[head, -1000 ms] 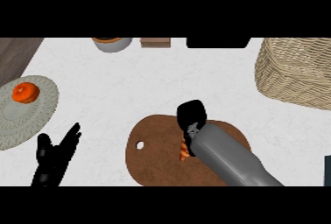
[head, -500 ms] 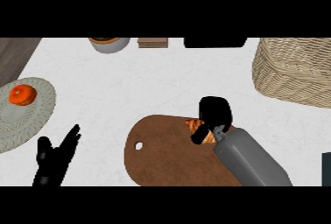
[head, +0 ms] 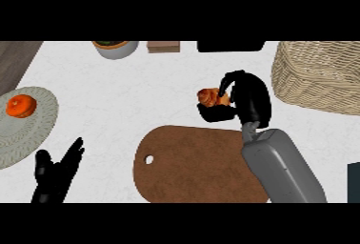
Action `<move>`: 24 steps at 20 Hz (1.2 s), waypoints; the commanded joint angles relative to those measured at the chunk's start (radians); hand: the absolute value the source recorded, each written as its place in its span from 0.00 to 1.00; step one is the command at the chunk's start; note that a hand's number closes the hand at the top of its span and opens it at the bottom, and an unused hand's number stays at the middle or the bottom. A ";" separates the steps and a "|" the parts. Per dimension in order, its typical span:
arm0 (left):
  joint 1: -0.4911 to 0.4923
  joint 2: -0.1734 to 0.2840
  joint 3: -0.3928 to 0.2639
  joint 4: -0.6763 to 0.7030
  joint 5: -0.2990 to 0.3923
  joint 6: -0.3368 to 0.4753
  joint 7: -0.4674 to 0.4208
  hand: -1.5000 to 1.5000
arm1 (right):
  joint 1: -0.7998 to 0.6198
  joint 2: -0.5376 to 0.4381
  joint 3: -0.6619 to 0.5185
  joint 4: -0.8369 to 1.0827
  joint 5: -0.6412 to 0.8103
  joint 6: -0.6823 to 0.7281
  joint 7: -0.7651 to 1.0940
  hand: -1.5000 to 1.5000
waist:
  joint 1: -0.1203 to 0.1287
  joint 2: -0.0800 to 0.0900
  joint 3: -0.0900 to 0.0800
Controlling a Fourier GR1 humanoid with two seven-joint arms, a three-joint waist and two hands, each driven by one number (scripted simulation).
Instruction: Pick the croissant from the cutting board and place it in the basket
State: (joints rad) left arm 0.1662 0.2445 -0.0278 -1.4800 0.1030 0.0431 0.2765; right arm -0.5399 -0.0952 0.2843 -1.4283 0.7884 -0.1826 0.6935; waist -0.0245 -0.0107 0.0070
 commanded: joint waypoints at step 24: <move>-0.037 -0.029 0.008 0.067 -0.041 -0.024 0.003 0.50 | -0.293 -0.473 -0.625 0.073 -0.210 0.186 -0.018 1.00 | 0.033 0.016 -0.007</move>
State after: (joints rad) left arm 0.1377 0.2191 -0.0222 -1.4672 0.0683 0.0231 0.2674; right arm -0.8382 -0.4958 -0.2646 -1.4860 0.6237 0.0041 0.8033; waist 0.0098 -0.0021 0.0052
